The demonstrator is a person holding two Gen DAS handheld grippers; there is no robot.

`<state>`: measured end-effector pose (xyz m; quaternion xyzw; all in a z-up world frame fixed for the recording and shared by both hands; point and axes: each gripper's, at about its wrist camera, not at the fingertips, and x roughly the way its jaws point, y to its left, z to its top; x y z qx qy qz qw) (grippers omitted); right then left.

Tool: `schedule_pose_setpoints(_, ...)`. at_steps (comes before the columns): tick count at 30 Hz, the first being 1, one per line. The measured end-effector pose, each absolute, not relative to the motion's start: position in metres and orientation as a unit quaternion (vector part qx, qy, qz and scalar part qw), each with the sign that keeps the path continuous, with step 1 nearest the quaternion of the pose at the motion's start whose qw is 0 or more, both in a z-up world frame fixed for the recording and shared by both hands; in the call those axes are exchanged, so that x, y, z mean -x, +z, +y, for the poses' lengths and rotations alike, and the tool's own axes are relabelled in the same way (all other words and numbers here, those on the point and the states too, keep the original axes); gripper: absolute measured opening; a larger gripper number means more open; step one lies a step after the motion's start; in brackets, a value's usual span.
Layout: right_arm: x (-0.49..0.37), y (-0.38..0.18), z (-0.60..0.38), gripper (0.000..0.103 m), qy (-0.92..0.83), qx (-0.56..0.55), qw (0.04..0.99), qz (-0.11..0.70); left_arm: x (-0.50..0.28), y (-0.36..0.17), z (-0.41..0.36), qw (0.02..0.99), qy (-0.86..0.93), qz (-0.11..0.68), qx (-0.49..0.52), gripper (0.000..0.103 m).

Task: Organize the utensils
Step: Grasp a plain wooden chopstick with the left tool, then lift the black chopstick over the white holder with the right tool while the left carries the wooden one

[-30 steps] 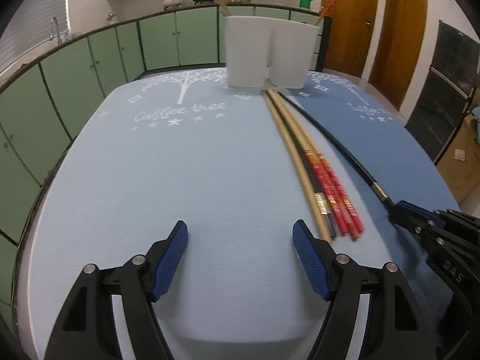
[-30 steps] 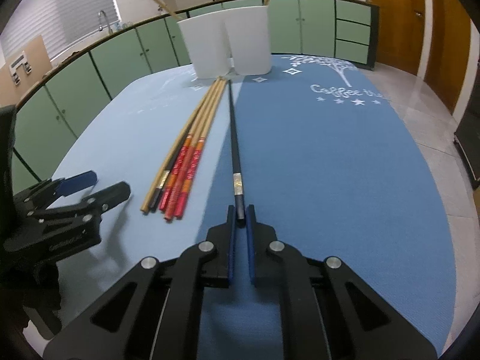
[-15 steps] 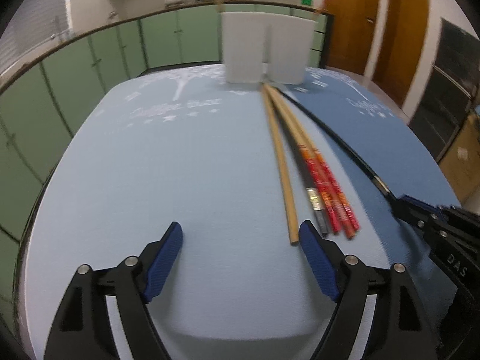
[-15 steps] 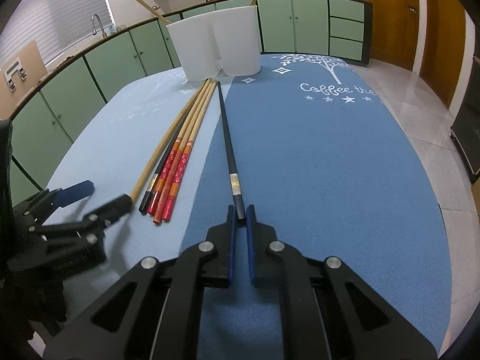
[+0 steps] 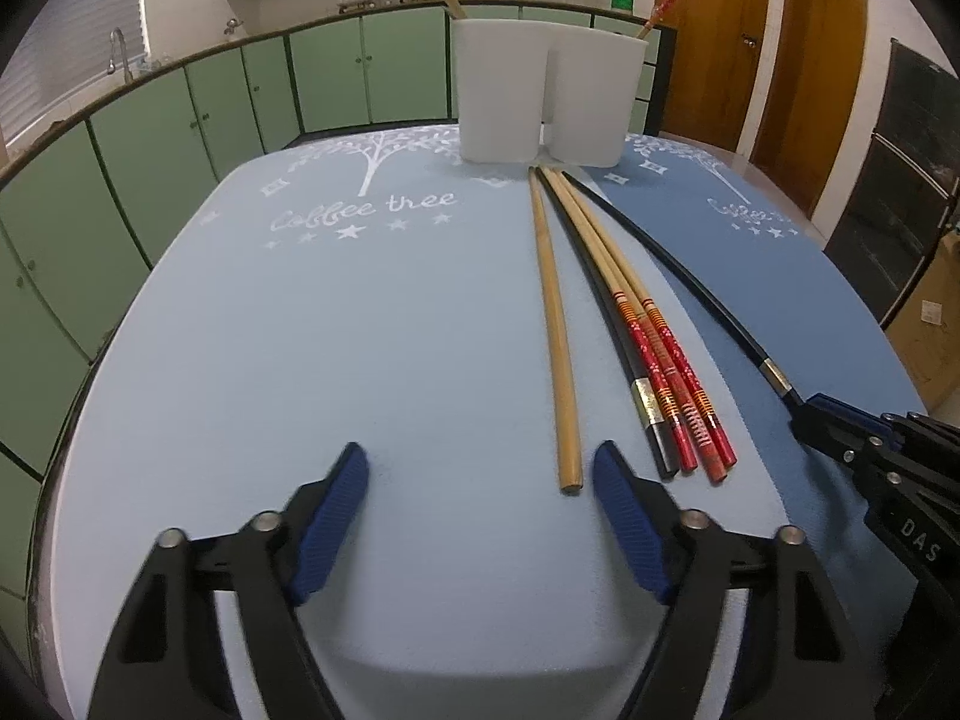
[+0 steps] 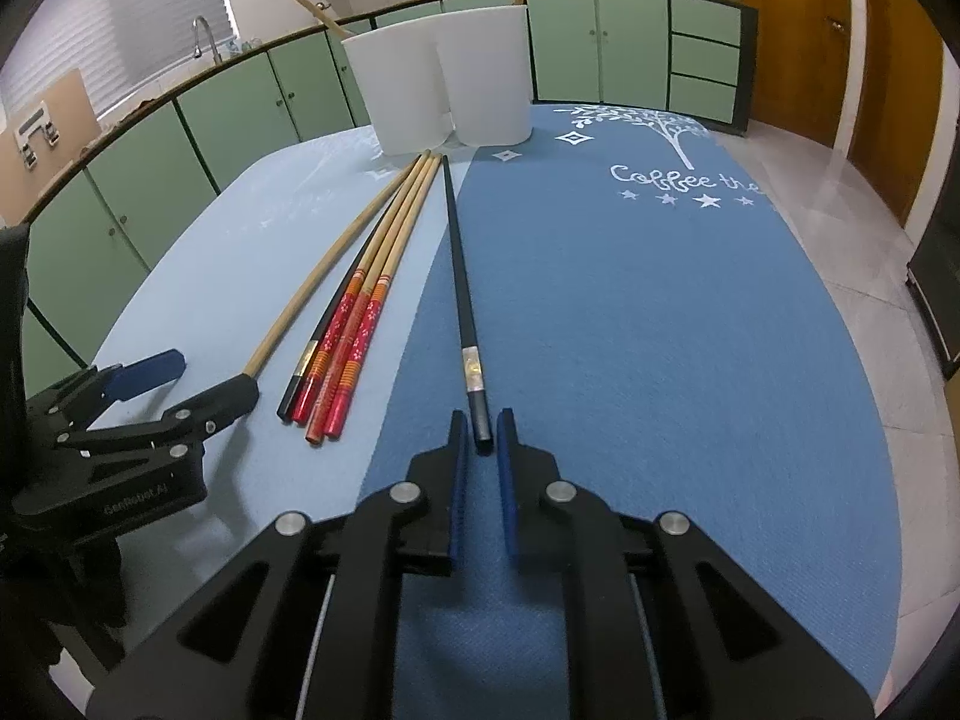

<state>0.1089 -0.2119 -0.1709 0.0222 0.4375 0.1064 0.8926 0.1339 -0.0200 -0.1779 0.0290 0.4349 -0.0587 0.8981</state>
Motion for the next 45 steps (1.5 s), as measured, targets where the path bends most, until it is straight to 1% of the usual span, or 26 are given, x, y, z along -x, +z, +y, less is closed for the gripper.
schedule_pose_setpoints(2, -0.110, -0.172, -0.211, 0.010, 0.108, -0.019, 0.893, 0.437, -0.133, -0.176, -0.022, 0.900, -0.062, 0.431, -0.030, 0.052)
schedule_pose_setpoints(3, -0.110, -0.172, -0.211, 0.010, 0.108, -0.019, 0.893, 0.437, -0.132, -0.176, -0.024, 0.900, -0.065, 0.430, -0.030, 0.048)
schedule_pose_setpoints(5, -0.110, -0.172, -0.211, 0.009, 0.108, -0.018, 0.894, 0.435, -0.131, -0.175, -0.029, 0.901, -0.070, 0.427, -0.036, 0.031)
schedule_pose_setpoints(6, -0.110, -0.172, -0.210, 0.008, 0.108, -0.017, 0.894, 0.434, -0.131, -0.175, -0.033, 0.901, -0.072, 0.426, -0.039, 0.027)
schedule_pose_setpoints(8, -0.110, -0.173, -0.210, 0.007, 0.106, -0.017, 0.895, 0.434, -0.131, -0.174, -0.038, 0.901, -0.074, 0.424, -0.046, 0.014)
schedule_pose_setpoints(10, -0.110, -0.173, -0.211, 0.007, 0.107, -0.018, 0.895, 0.433, -0.131, -0.175, -0.042, 0.900, -0.078, 0.425, -0.050, 0.007)
schedule_pose_setpoints(17, -0.109, -0.171, -0.212, 0.006, 0.108, -0.019, 0.895, 0.432, -0.131, -0.173, -0.043, 0.901, -0.076, 0.425, -0.041, 0.006)
schedule_pose_setpoints(23, -0.106, -0.157, -0.217, 0.006, 0.115, -0.033, 0.899, 0.421, -0.123, -0.154, -0.036, 0.907, -0.080, 0.413, -0.036, 0.006)
schedule_pose_setpoints(32, -0.103, -0.108, -0.224, 0.006, 0.124, -0.033, 0.916, 0.380, -0.114, -0.096, -0.022, 0.927, -0.091, 0.363, -0.028, 0.006)
schedule_pose_setpoints(45, -0.111, -0.035, -0.225, 0.006, 0.133, -0.021, 0.933, 0.333, -0.124, -0.030, -0.019, 0.947, -0.113, 0.299, -0.018, 0.006)
